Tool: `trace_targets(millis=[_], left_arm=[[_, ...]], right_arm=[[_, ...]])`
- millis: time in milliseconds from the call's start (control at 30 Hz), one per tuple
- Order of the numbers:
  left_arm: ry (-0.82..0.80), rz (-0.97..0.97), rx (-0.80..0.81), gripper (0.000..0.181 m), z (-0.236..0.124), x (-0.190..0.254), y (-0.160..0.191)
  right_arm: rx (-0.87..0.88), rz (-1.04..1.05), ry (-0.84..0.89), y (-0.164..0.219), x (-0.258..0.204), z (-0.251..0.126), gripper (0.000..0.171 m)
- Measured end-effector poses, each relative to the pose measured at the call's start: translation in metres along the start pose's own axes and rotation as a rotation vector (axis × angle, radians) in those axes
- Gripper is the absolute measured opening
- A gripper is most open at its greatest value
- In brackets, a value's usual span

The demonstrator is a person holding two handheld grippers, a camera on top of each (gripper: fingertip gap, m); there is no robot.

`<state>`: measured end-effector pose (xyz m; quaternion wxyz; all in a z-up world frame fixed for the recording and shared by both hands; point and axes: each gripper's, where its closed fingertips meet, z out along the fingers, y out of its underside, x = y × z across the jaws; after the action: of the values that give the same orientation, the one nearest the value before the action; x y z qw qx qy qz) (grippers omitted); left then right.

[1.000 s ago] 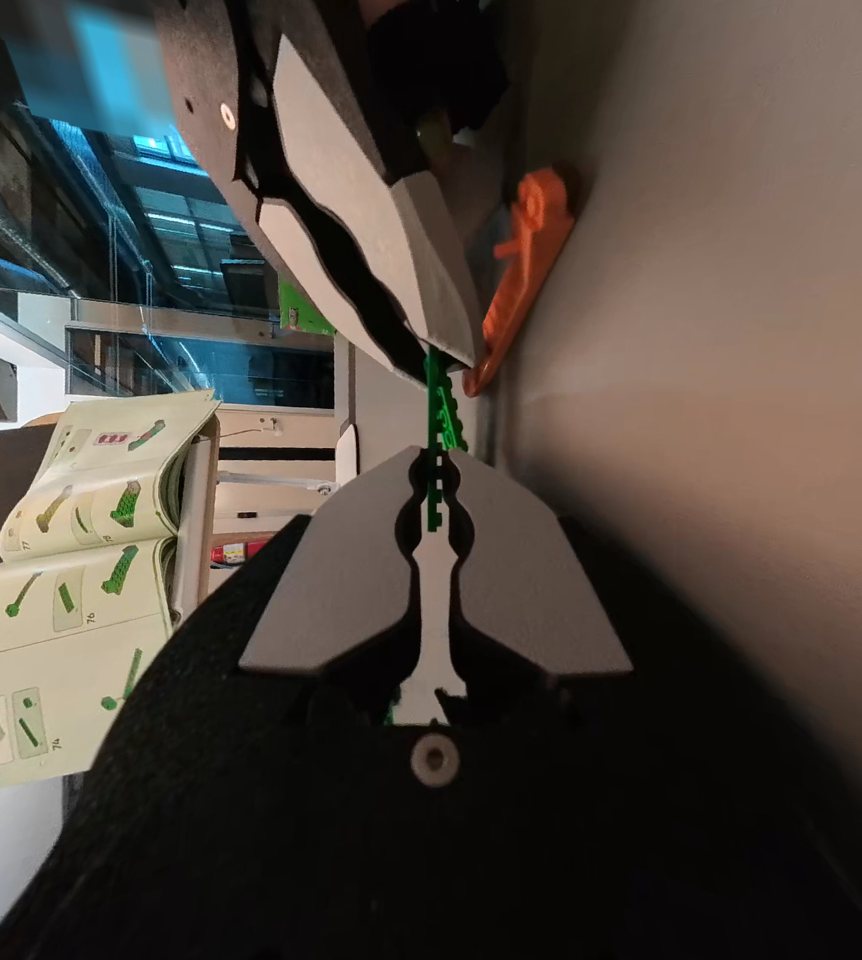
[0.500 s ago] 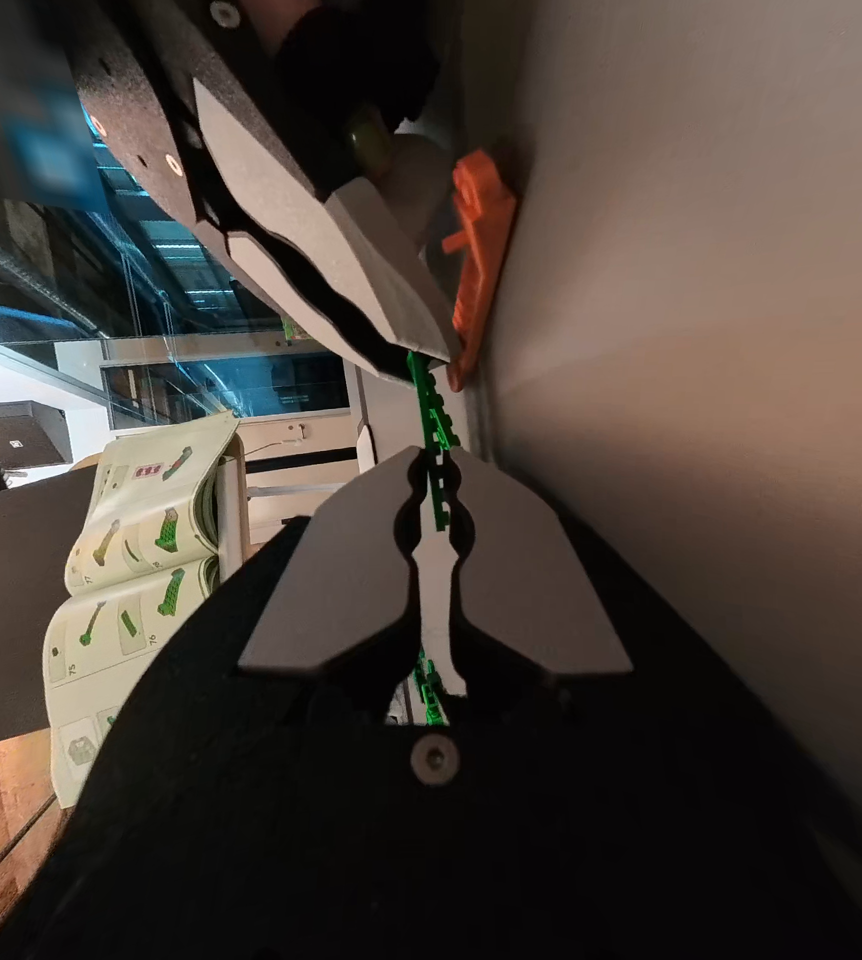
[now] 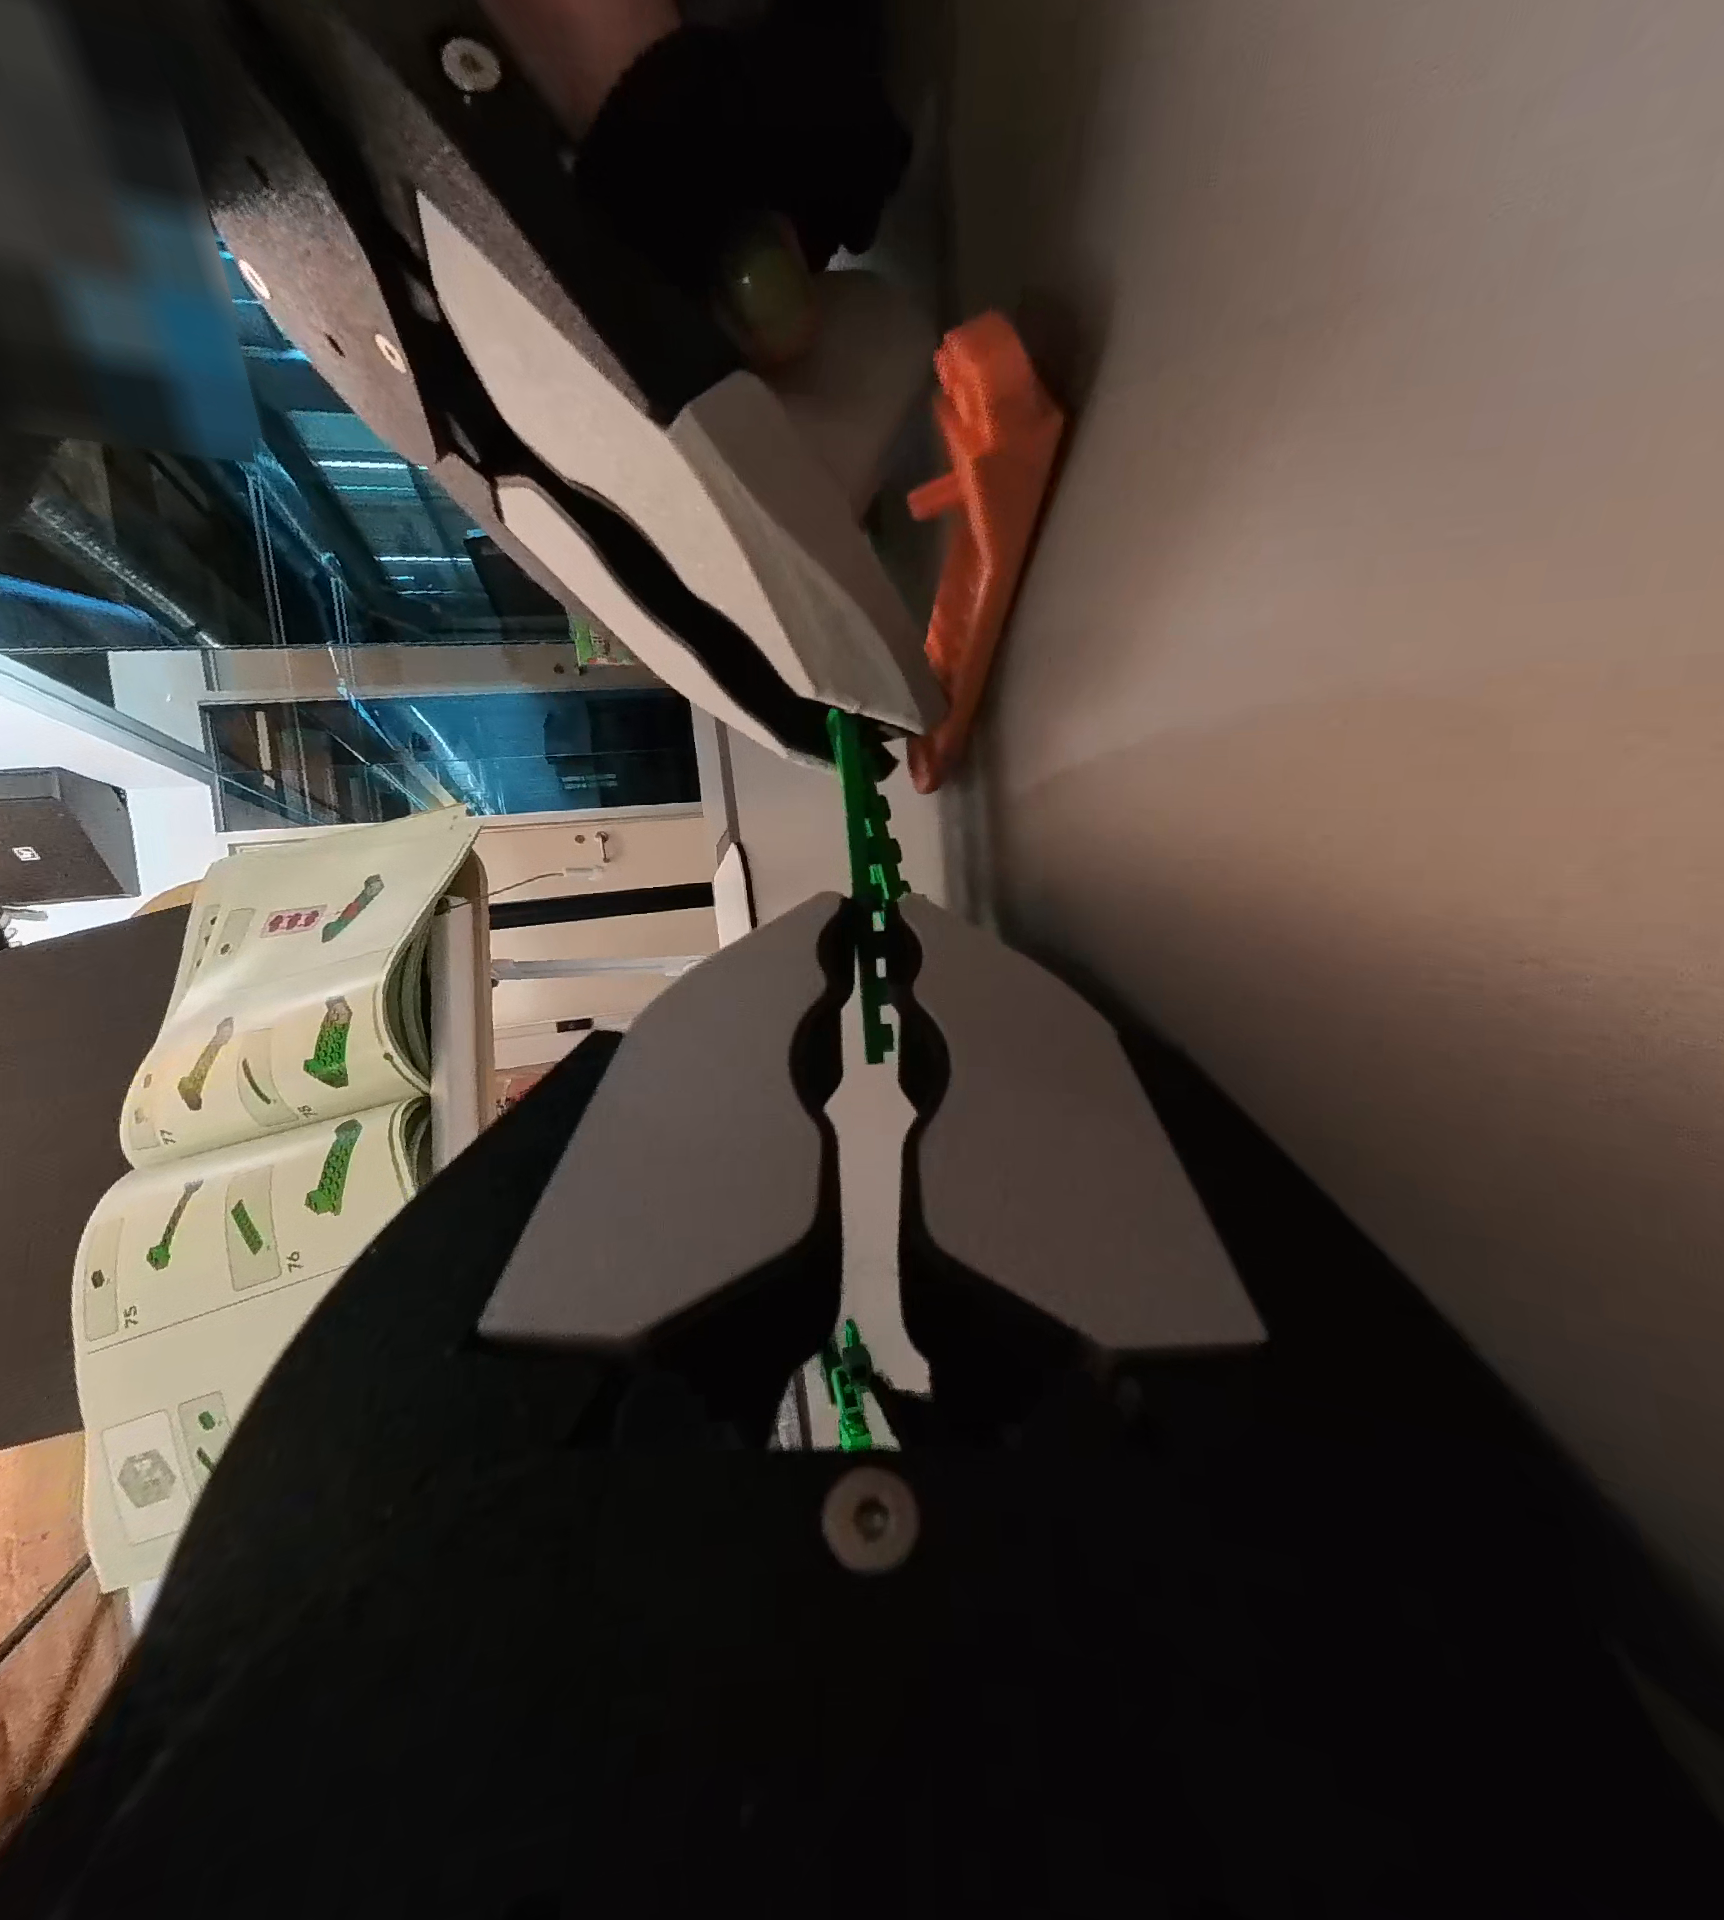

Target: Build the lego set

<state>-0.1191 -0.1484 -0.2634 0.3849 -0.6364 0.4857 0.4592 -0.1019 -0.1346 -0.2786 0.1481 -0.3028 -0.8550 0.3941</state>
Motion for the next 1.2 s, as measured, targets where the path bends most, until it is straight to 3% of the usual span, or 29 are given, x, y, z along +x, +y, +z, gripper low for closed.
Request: trace_targets(millis=[233,400,667,1200], left_arm=[[0.009,0.025,-0.003,0.004,0.001,0.001,0.000],[0.011,0.025,-0.006,0.004,0.002,0.001,0.000],[0.005,0.037,-0.011,0.004,0.002,0.000,0.000],[0.013,0.038,-0.022,0.004,0.004,0.001,0.001]], right_arm=[[0.000,-0.003,-0.005,0.000,-0.001,0.000,0.027],[0.020,0.017,-0.090,-0.002,-0.009,-0.002,0.043],[0.127,0.328,-0.166,-0.010,0.007,-0.013,0.024],[0.085,0.244,-0.129,-0.005,0.003,-0.011,0.018]])
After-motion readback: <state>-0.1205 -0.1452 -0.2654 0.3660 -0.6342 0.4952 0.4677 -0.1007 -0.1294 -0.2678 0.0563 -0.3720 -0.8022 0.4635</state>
